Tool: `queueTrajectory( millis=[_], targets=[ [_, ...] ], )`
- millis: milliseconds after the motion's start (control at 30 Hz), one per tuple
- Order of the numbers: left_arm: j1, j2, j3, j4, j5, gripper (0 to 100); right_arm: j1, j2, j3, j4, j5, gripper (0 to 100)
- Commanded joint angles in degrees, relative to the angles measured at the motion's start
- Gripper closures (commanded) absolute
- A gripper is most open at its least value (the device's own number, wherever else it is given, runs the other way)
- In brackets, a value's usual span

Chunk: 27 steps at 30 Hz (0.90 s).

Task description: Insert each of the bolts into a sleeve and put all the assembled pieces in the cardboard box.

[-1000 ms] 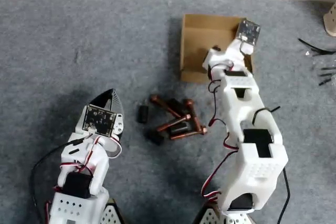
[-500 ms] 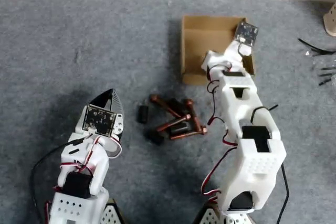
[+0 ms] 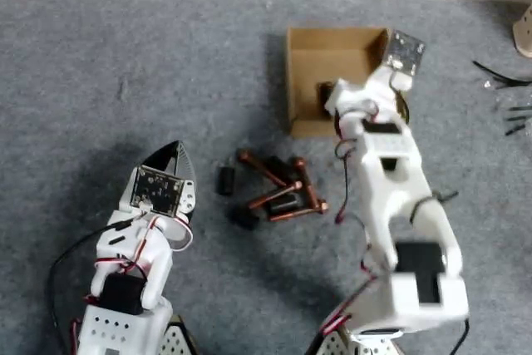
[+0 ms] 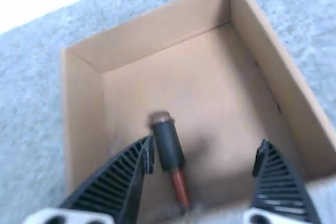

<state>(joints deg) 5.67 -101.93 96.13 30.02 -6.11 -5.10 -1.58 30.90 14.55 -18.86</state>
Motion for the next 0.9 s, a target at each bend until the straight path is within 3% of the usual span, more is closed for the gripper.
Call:
queueTrajectory(
  millis=[0,67,233,333,567,733,867],
  targets=[
    [0.9,0.3,1.1,-0.6,-0.4,99,-3.1,-15.0,8.7,2.7,-0.1,72.8],
    [0.8,0.3,1.1,-0.6,-0.4,99,-6.0,-21.1,14.7,3.3,0.9,72.8],
    [0.7,0.1,1.1,-0.6,-0.4,99,-16.6,-32.8,28.8,3.6,13.7,72.8],
    [0.7,-0.1,1.1,-0.6,-0.4,99,-20.5,-36.8,33.7,9.4,13.2,72.8],
    [-3.7,-0.1,0.5,-0.6,0.0,99,-21.8,-38.7,32.2,15.3,13.0,72.8],
    [-3.7,-0.1,0.6,-0.6,0.0,99,-21.8,-38.5,31.6,15.2,25.9,72.8],
    [-3.5,-0.1,0.7,-0.6,0.0,99,-21.9,-38.4,31.6,11.1,30.4,72.8]
  ],
)
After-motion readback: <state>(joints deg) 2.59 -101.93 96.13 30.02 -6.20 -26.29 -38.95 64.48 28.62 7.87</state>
